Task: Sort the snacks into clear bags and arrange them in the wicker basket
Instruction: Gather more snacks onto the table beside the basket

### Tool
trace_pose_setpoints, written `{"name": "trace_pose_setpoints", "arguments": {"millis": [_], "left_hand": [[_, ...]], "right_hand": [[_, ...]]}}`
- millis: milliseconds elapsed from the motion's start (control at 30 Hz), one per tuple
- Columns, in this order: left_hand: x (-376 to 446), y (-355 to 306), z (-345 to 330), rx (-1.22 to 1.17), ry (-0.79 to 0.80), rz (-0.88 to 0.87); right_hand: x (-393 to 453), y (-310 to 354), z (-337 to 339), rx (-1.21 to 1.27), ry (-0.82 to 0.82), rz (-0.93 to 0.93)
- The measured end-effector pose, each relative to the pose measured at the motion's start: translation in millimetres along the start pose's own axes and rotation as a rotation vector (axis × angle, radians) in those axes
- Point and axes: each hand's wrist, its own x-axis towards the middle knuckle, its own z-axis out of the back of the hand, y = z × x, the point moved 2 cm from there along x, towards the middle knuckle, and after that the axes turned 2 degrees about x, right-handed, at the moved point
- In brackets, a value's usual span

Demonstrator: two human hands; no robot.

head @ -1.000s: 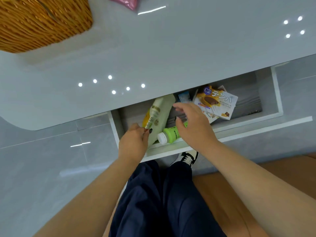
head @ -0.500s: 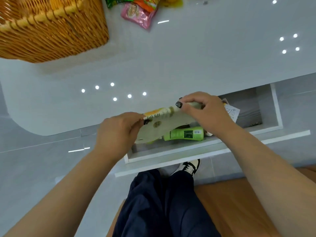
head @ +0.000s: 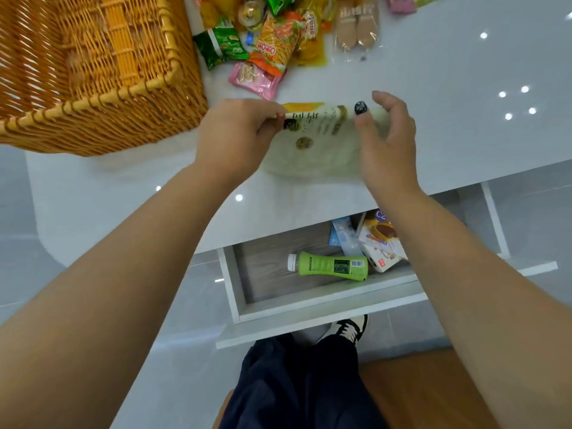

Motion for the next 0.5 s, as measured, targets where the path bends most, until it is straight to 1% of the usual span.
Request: {"name": "trace_pose_setpoints", "arguments": {"millis": [67, 167, 267, 300, 367, 433, 500], "left_hand": [[20.7, 6.3, -2.4, 0.051, 0.016, 0.012], [39.5, 13.4, -3.5, 0.12, -0.002, 0.006], [40.4, 19.8, -9.7, 0.171, 0.003, 0.068], [36.1, 20.2, -11.4, 0.156, -0.016, 0.08], [21.3, 19.2, -13.9, 0.121, -0.114, 0.073], [-1.2, 12.6, -17.2, 0.153, -0.2, 0.067], [-26.0, 1.1, -29.8, 0.222, -0.201, 0.029]], "right_hand": [[18.9, 4.3, -5.9, -0.028, 0.005, 0.002], [42.0, 6.4, -11.1, -0.044, 0.0, 0.054], [48.9, 3.2, -13.7, -0.1, 0.051, 0.139], [48.4, 1.3, -13.8, -0.134, 0.073, 0.176], [42.6, -3.5, -11.5, -0.189, 0.097, 0.229], [29.0, -10.1, -4.7, -0.242, 0.079, 0.271], [9.9, -23.1, 6.9, -0.316, 0.05, 0.345]]}}
